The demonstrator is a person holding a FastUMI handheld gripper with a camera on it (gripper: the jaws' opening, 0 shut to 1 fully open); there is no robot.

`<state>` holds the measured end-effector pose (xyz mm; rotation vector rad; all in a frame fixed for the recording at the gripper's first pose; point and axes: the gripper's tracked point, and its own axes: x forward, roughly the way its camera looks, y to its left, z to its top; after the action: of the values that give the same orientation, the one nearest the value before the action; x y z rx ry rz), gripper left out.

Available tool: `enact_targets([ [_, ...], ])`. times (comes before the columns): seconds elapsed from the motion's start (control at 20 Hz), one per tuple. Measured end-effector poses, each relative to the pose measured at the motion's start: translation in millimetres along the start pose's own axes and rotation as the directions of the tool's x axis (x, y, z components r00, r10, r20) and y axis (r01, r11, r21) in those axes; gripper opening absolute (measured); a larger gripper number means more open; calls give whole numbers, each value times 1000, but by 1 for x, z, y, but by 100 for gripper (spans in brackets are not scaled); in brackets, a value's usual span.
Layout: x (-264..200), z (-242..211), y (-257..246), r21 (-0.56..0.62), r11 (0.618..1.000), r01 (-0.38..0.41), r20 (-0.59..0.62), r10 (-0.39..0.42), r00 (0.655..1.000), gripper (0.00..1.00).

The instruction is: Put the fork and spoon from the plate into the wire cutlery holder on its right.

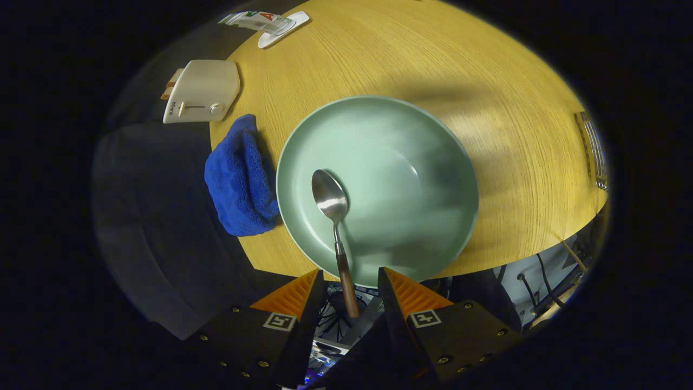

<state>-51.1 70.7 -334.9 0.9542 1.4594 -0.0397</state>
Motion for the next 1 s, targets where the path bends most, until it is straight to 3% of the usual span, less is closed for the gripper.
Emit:
enact_targets([
  [0.4,26,2,9,44,998,-43,-29,45,999,61],
  [0.45,35,-2,6,49,998,-35,-42,37,998,45],
  [0.5,32,-4,6,46,998,-36,-56,39,998,37],
  [0.9,46,-7,9,55,994,-99,-60,102,993,38],
  [0.95,52,-11,9,40,996,-85,-79,87,993,3],
  [1.0,44,-7,11,13,996,-88,-76,89,993,3],
])
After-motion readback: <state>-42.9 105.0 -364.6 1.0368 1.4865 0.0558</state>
